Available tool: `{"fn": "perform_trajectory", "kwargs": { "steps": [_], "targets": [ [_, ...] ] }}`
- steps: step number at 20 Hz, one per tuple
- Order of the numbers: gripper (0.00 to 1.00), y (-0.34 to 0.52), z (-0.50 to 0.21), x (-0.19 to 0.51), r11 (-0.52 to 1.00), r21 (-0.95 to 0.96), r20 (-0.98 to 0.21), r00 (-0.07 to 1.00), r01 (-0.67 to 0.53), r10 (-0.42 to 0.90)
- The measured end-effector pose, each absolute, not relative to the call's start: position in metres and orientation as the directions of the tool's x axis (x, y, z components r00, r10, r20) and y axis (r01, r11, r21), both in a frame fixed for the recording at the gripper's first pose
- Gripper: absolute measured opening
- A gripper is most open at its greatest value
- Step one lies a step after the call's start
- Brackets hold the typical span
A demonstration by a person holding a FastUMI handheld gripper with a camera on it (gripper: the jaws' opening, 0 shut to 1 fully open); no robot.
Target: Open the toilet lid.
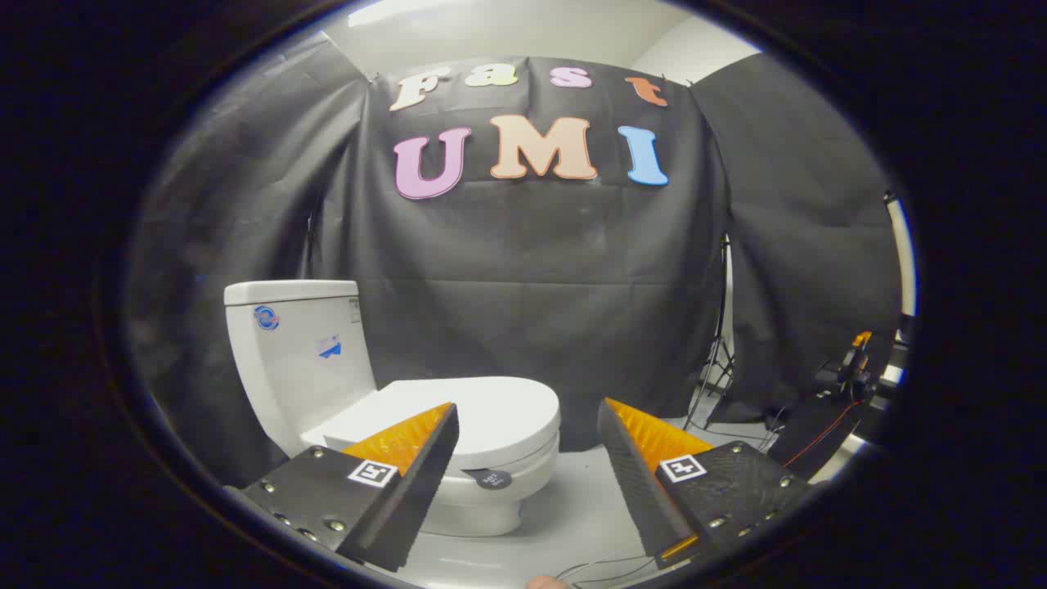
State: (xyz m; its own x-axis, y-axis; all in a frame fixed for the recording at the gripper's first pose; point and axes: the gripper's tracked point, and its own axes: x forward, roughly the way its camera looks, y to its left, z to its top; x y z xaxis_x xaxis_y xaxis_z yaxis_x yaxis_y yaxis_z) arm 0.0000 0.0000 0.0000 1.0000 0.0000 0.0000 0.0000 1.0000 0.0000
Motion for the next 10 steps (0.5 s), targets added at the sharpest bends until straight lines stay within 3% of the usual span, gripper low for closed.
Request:
{"fn": "perform_trajectory", "kwargs": {
  "steps": [10],
  "targets": [
    [1.0,-0.002,-0.013,0.009,0.997,0.073,-0.03,0.999,0.025,-0.022]
  ]
}}
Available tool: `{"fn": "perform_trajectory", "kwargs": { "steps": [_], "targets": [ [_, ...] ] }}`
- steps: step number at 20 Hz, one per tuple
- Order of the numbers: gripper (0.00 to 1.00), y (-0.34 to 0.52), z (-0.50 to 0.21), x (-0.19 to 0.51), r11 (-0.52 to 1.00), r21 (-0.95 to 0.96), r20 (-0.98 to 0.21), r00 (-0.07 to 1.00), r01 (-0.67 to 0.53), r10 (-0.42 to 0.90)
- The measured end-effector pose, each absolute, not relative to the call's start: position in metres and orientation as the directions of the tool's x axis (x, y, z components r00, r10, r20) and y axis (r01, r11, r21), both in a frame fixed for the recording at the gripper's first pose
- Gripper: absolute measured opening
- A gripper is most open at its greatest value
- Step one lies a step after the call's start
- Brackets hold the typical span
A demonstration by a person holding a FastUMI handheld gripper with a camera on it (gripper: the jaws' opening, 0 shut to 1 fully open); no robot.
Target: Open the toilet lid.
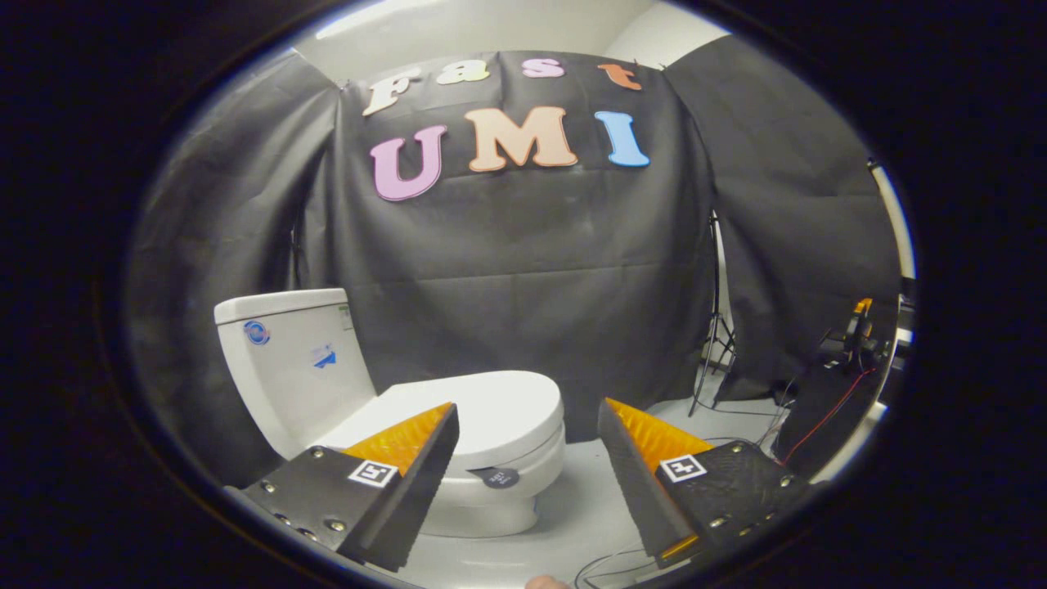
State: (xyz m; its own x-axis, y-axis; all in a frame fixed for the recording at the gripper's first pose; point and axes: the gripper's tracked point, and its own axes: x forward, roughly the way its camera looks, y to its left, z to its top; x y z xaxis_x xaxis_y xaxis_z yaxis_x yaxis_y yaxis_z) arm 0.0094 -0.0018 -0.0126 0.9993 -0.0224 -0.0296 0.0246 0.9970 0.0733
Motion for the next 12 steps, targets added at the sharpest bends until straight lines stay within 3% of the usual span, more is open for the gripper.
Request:
{"fn": "perform_trajectory", "kwargs": {
  "steps": [12],
  "targets": [
    [1.0,0.0081,-0.0181,0.0174,0.997,0.072,-0.056,0.998,0.015,-0.011]
  ]
}}
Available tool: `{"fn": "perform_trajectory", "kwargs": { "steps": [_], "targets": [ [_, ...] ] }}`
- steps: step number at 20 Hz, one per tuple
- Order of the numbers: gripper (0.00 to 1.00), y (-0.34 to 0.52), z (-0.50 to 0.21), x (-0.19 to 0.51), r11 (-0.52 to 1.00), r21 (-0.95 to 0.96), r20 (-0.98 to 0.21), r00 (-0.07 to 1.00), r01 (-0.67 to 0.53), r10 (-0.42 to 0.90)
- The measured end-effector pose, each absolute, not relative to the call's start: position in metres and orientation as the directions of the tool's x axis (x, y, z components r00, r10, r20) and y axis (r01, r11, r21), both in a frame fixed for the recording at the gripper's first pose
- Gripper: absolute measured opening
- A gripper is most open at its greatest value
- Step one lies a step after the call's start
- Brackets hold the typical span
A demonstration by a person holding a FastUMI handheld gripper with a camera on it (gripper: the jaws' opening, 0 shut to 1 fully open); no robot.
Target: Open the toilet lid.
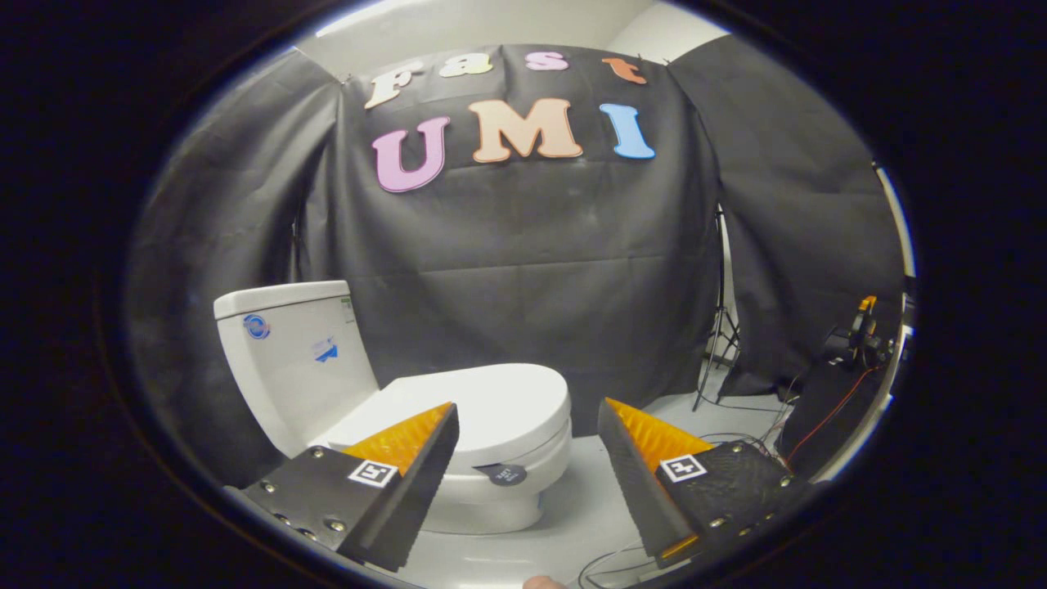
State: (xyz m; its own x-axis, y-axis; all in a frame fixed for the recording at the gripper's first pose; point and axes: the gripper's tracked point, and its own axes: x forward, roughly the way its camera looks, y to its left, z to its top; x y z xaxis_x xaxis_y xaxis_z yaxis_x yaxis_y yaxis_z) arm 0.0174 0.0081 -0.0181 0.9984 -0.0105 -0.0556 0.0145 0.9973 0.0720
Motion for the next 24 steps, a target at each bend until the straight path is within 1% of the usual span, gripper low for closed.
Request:
{"fn": "perform_trajectory", "kwargs": {
  "steps": [3,7,12,13,17,20,24],
  "targets": [
    [1.0,0.01,-0.016,0.027,0.999,0.052,-0.07,0.998,0.012,-0.008],
    [1.0,0.004,-0.017,0.048,1.0,-0.026,-0.094,0.995,0.018,-0.02],
    [1.0,0.008,-0.039,0.066,0.999,0.015,-0.151,0.988,0.029,-0.026],
    [1.0,0.006,-0.052,0.068,0.999,0.013,-0.186,0.982,0.041,-0.038],
    [1.0,0.009,-0.095,0.08,0.993,0.099,-0.32,0.947,0.057,-0.023],
    [1.0,0.011,-0.11,0.091,0.973,0.209,-0.369,0.929,0.097,-0.013],
    [1.0,0.009,-0.138,0.097,0.942,0.304,-0.442,0.897,0.141,0.009]
  ]
}}
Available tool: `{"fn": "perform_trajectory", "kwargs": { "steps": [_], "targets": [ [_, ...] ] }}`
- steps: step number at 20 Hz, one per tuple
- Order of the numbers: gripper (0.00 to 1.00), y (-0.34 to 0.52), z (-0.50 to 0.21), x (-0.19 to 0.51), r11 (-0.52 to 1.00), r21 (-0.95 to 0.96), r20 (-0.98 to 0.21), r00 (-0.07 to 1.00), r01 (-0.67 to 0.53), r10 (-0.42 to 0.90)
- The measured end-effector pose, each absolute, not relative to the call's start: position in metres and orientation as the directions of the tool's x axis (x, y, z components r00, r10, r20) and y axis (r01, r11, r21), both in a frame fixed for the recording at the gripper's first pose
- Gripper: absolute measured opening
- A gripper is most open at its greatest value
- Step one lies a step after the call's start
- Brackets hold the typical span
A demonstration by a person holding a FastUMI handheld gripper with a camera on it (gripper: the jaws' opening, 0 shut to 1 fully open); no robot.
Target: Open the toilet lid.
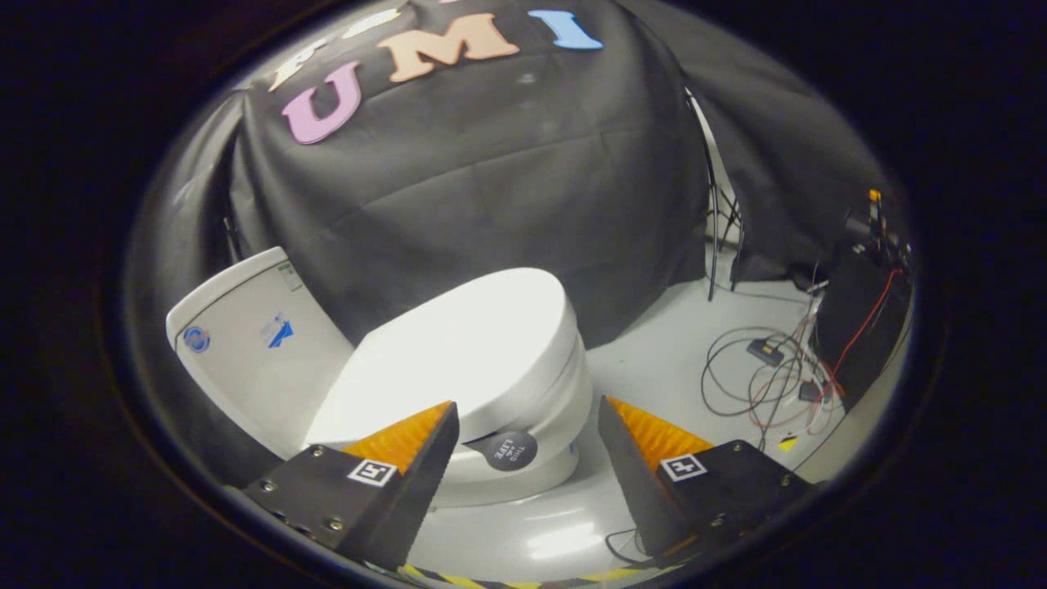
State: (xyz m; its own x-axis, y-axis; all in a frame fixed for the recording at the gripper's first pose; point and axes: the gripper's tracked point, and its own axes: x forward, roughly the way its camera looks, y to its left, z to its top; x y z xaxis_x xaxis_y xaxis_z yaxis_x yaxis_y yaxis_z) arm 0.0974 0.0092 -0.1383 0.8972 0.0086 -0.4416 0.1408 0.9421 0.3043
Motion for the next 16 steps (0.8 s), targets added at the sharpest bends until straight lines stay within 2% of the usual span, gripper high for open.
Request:
{"fn": "perform_trajectory", "kwargs": {
  "steps": [4,5,9,11,14,16],
  "targets": [
    [0.99,0.003,-0.175,0.097,0.913,0.344,-0.534,0.846,0.217,0.0],
    [0.96,0.003,-0.181,0.099,0.898,0.381,-0.541,0.841,0.223,0.021],
    [0.96,0.022,-0.181,0.107,0.732,0.631,-0.516,0.843,0.257,0.15],
    [0.85,0.021,-0.188,0.109,0.678,0.675,-0.516,0.843,0.29,0.154],
    [0.84,0.023,-0.195,0.11,0.609,0.727,-0.522,0.832,0.316,0.191],
    [0.66,0.034,-0.191,0.119,0.515,0.799,-0.486,0.839,0.312,0.246]
  ]
}}
